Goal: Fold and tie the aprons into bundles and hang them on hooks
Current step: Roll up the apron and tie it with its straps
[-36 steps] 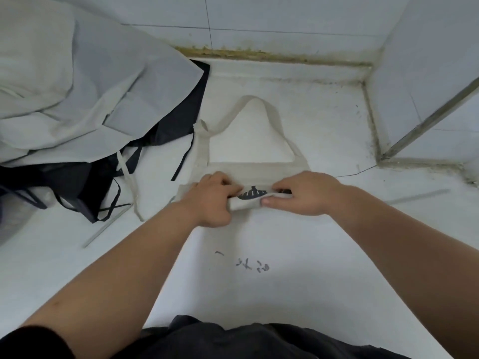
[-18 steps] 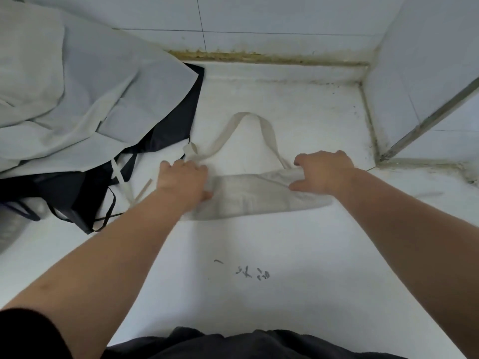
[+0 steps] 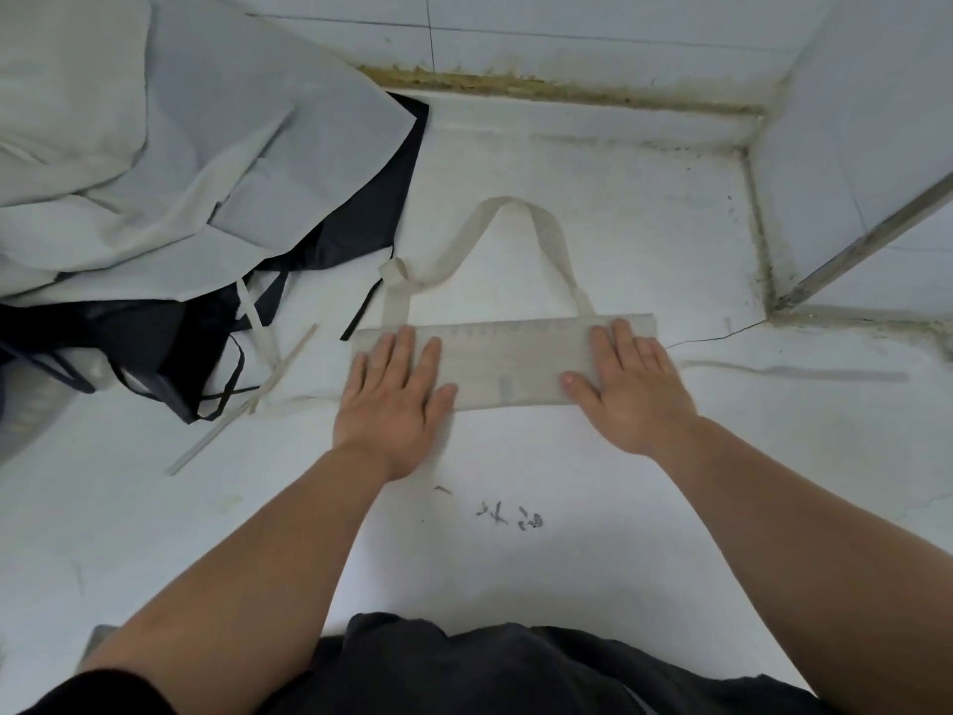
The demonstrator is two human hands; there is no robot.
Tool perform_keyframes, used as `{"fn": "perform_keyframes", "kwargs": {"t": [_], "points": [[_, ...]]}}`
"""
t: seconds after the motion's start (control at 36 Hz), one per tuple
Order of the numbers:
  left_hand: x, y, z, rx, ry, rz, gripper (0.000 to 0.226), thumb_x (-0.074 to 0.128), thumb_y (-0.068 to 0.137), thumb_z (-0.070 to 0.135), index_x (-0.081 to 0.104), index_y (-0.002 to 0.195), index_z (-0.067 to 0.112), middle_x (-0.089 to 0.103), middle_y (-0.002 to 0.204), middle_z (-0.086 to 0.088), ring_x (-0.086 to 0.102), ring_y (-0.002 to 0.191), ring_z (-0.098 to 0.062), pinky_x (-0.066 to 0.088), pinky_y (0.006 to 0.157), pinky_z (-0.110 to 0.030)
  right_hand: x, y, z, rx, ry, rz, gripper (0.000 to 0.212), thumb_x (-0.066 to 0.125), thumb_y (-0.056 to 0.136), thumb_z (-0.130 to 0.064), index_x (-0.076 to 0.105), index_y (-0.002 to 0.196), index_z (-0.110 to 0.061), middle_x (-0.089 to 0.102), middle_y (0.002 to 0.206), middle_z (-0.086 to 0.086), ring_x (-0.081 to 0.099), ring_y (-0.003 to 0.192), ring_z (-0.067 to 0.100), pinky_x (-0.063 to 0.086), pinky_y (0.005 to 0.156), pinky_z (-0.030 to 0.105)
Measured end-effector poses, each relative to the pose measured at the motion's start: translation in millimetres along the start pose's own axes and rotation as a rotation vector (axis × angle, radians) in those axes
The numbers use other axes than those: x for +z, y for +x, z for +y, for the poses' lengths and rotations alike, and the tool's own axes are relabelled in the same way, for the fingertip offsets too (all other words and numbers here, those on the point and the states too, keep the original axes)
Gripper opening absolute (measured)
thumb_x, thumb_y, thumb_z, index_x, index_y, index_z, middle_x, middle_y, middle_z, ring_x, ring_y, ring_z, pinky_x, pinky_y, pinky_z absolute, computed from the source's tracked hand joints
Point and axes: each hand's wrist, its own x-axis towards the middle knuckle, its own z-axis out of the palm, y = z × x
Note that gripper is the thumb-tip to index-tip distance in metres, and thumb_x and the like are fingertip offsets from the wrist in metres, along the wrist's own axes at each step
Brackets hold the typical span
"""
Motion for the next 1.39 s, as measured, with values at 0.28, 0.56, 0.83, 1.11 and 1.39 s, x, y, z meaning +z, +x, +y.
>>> {"fn": "perform_keyframes", "kwargs": {"t": [0.28,0.56,0.83,1.11,1.39], "points": [[-6,-27,25,-0.518,-0.361,0.482,0.061,0.064,0.085,0.021,0.035,0.137,0.007,0.026,0.145,-0.017,0.026,0.131,-0.038,0.027,0.102,-0.045,1,-10,-12,0.092,-0.011,0.018,0.071,0.024,0.097,-0.055,0.007,0.151,-0.013,0.004,0.157,0.014,0.008,0.145,0.028,-0.003,0.118,0.040],[-23,-3,31,-1.078,-1.425,0.386,0.075,0.071,0.080,0.036,0.039,0.136,-0.001,0.046,0.138,-0.015,0.050,0.119,-0.031,0.042,0.101,-0.042,2,-18,-11,0.067,0.048,-0.004,0.069,0.029,0.097,-0.055,0.009,0.151,-0.016,0.004,0.158,0.013,0.006,0.146,0.025,-0.001,0.119,0.040],[-14,2,40,-0.697,-1.284,0.546,0.056,0.069,0.072,0.007,0.051,0.125,0.014,0.060,0.114,-0.006,0.061,0.101,-0.025,0.050,0.078,-0.030,3,-18,-10,0.067,0.037,-0.016,0.070,0.026,0.098,-0.055,0.005,0.151,-0.015,0.000,0.158,0.015,0.001,0.147,0.026,-0.003,0.119,0.041],[17,-4,28,0.264,-0.335,0.651,0.041,0.039,0.072,-0.001,0.071,0.097,0.002,0.072,0.093,-0.010,0.063,0.074,-0.030,0.056,0.068,-0.036,2,-19,-10,0.078,0.063,-0.005,0.070,0.029,0.097,-0.056,0.007,0.152,-0.019,0.002,0.158,0.010,0.004,0.146,0.023,-0.002,0.118,0.040],[25,2,10,0.416,-0.029,0.439,0.049,0.033,0.079,0.003,0.066,0.115,-0.004,0.067,0.116,-0.020,0.068,0.100,-0.033,0.057,0.082,-0.044,9,-29,-17,0.278,0.156,0.187,0.085,0.046,0.088,-0.062,0.010,0.150,-0.016,0.004,0.156,0.014,0.010,0.142,0.033,0.004,0.115,0.046]]}}
